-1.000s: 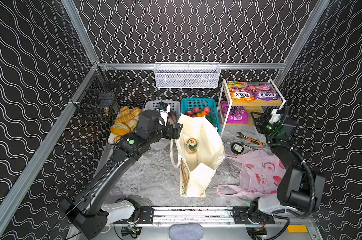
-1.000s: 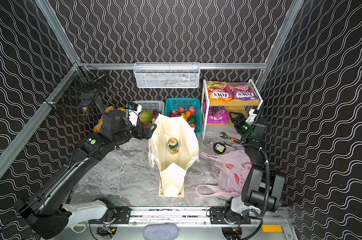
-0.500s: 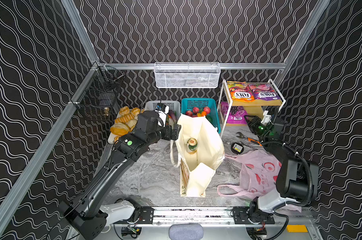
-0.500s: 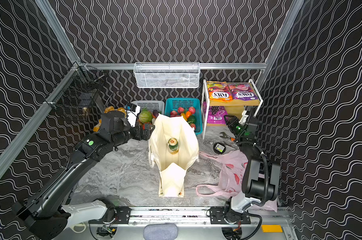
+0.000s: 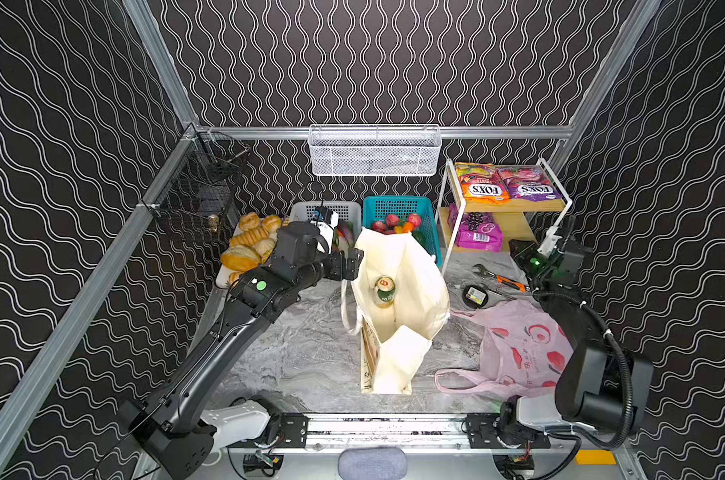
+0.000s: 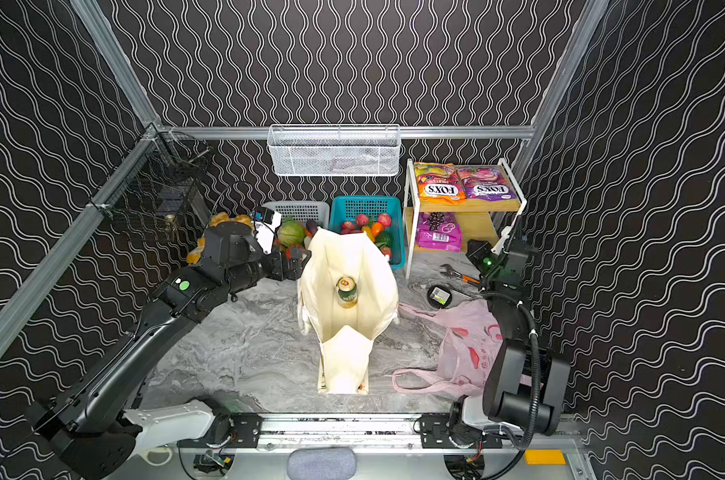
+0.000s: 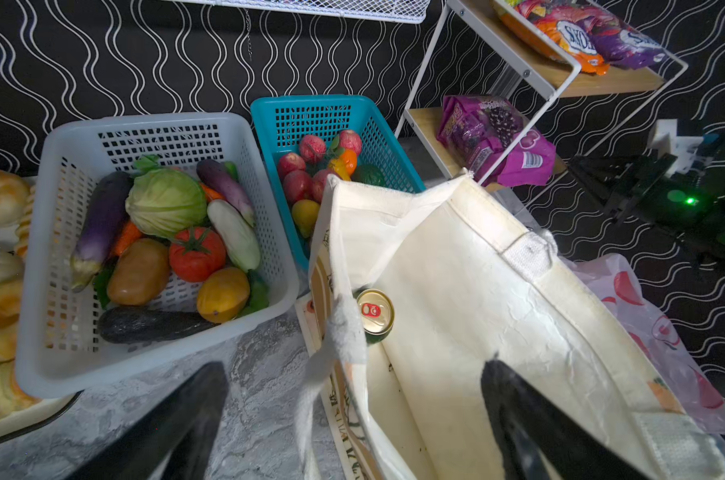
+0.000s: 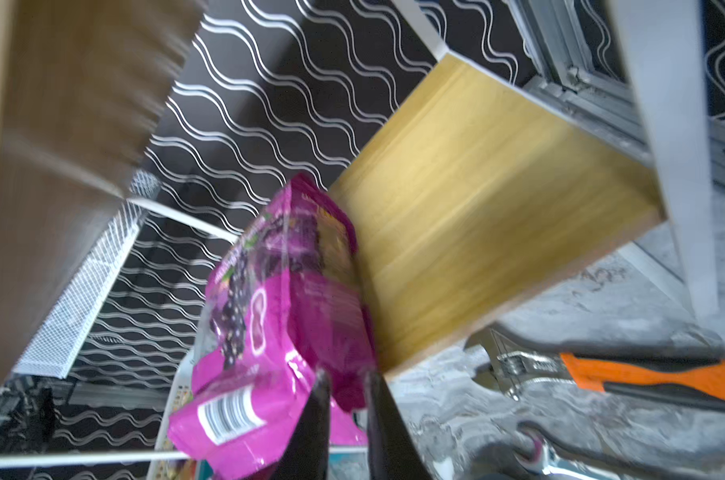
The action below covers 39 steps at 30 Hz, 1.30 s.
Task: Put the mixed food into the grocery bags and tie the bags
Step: 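Grasp the purple grape candy bag on the shelf with the right gripper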
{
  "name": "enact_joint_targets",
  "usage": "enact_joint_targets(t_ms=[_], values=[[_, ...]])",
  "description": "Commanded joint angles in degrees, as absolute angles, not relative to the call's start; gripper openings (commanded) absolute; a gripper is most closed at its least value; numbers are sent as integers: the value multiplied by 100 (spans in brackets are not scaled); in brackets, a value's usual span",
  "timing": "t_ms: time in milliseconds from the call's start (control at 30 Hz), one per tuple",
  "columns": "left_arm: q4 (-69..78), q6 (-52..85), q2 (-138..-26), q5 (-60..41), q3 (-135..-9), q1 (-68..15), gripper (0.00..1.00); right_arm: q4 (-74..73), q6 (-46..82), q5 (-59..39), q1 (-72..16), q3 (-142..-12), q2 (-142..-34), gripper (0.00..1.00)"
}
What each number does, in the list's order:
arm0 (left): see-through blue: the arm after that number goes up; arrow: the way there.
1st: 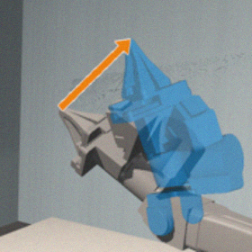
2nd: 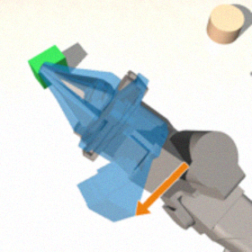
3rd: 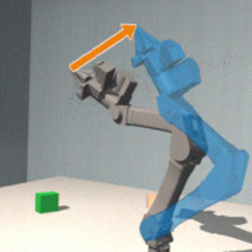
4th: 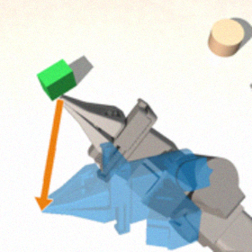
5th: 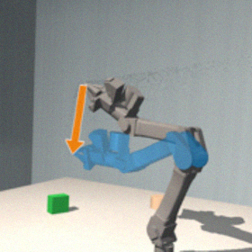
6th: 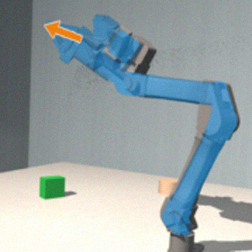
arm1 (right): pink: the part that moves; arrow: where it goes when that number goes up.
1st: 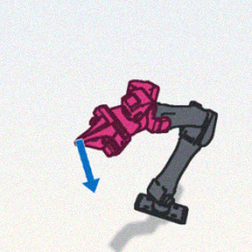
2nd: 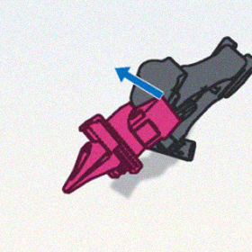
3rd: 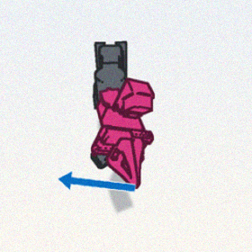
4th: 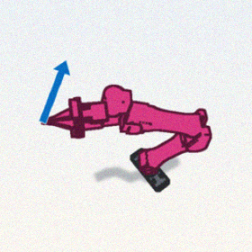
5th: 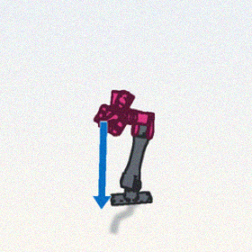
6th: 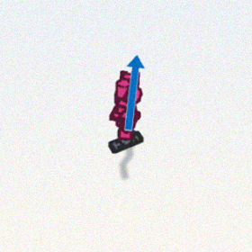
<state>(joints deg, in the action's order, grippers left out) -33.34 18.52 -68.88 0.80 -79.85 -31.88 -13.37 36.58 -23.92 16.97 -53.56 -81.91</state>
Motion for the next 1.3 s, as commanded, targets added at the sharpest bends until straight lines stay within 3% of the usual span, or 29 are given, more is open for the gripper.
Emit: enact_joint_targets(t_ms=[0, 100, 167, 333, 500, 700, 867, 967, 1167, 1267], values=[[-3007, 2027, -6838, 0, -7964, -3175, 99, -973, 3292, -2942, 1748, -5487, -8255, 30], [-2976, 2050, -6875, -57, -7988, -3180, 99, -968, 3224, -3129, 1790, -5684, -8421, 37], [-3076, 2025, -6921, -112, -8084, -3180, 99, -913, 3283, -3235, 1799, -6082, -8566, 48], [-3086, 2063, -6867, -1, -8059, -3175, 99, -1568, 3648, -3663, 1791, -6142, -8803, 61], [-3086, 2077, -6882, -33, -8071, -3177, 99, -1311, 3683, -3706, 1749, -6441, -9206, 65], [-3086, 2118, -6899, -24, -8027, -3175, 99, -669, 3272, -3521, 1591, -6727, -9462, 55], [-3107, 2166, -6933, -92, -8042, -3181, 99, -243, 3114, -2978, 1599, -6657, -9336, 23], [-3131, 2176, -6938, -72, -8042, -3176, 99, -127, 3051, -2585, 1617, -6484, -9066, 11], [-3156, 2199, -6917, -55, -7991, -3176, 99, -35, 2989, -2294, 1680, -6131, -8529, 9], [-3172, 2219, -6935, -70, -8012, -3178, 99, -4, 2978, -2599, 1686, -6122, -8498, 15]])
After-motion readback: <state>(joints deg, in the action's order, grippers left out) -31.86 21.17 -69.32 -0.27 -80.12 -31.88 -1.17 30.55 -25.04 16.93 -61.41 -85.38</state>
